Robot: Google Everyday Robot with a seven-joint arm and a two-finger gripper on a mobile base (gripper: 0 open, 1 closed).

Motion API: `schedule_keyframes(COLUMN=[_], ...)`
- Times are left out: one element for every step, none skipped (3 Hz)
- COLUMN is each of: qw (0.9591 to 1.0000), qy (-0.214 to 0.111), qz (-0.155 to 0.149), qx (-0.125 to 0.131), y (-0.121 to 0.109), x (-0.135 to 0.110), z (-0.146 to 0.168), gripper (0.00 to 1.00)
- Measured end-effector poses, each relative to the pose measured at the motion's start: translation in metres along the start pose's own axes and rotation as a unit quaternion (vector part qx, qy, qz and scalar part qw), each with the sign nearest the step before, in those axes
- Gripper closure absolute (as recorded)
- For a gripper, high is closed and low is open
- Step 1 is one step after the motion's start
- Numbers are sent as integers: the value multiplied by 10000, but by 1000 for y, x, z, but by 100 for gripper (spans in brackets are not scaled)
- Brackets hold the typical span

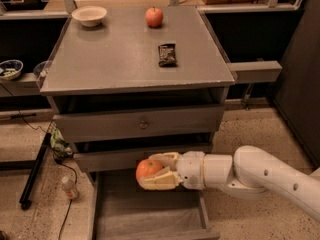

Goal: Place orange into bottom drawer

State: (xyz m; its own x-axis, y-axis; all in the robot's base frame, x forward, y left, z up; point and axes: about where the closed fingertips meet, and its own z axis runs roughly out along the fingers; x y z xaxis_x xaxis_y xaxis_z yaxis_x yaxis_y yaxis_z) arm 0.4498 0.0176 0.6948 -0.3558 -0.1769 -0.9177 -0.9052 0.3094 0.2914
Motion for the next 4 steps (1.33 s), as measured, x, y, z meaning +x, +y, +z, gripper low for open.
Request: schedule_keyframes(qw=[9991, 9991, 9988, 9980], qy=[-316, -316, -281, -300], qz=[203, 203, 310, 421], qx=[220, 220, 269, 358], y=[-39, -39, -43, -55], x=[25, 25, 42, 65], z=[4, 4, 17, 32], gripper=[100, 100, 100, 100])
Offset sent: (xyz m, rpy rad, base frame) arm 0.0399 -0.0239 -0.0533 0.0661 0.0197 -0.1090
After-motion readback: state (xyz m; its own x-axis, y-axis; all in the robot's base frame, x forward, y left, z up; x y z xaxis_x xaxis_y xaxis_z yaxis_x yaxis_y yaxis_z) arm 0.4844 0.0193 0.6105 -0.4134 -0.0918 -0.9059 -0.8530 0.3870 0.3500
